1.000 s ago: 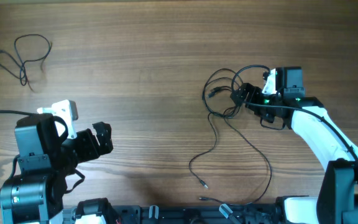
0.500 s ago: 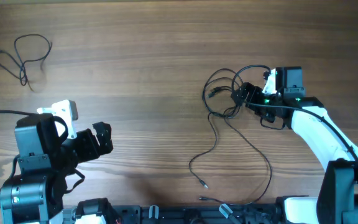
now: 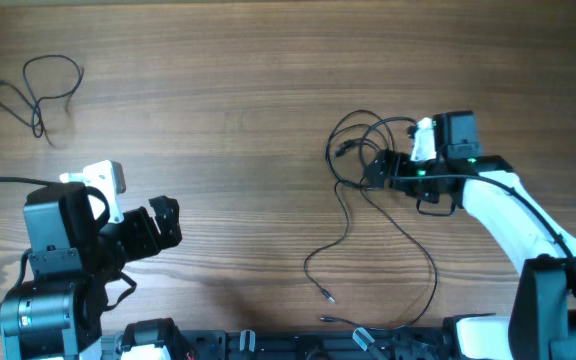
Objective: Untangle cables
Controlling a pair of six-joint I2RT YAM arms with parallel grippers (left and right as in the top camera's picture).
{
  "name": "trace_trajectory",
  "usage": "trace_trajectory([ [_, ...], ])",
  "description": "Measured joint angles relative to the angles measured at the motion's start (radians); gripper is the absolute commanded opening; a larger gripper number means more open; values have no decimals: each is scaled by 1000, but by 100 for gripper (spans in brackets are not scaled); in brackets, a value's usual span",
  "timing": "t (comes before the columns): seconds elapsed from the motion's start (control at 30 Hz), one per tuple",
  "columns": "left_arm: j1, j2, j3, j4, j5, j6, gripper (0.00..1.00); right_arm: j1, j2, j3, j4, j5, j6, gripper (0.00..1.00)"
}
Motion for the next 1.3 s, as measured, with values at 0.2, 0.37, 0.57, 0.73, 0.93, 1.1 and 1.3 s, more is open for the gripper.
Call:
trace_trajectory([
  [0.2, 0, 0, 0, 0, 0, 0, 100, 140, 102, 0, -3, 19, -97, 40],
  [0.37, 0, 0, 0, 0, 0, 0, 99, 178, 130, 0, -51, 84, -105, 4],
  [0.57, 0, 0, 0, 0, 0, 0, 100, 150, 62, 215, -336, 111, -105, 4],
  [0.73, 0, 0, 0, 0, 0, 0, 100, 149, -163, 351, -206, 11, -105, 4],
  [0.93, 0, 0, 0, 0, 0, 0, 100, 149, -203, 355, -178, -92, -36, 4],
  [1.1, 0, 0, 0, 0, 0, 0, 100, 149, -203, 355, -179, -112, 66, 4],
  [1.3, 0, 0, 0, 0, 0, 0, 100, 149, -203, 355, -192, -119, 137, 4],
])
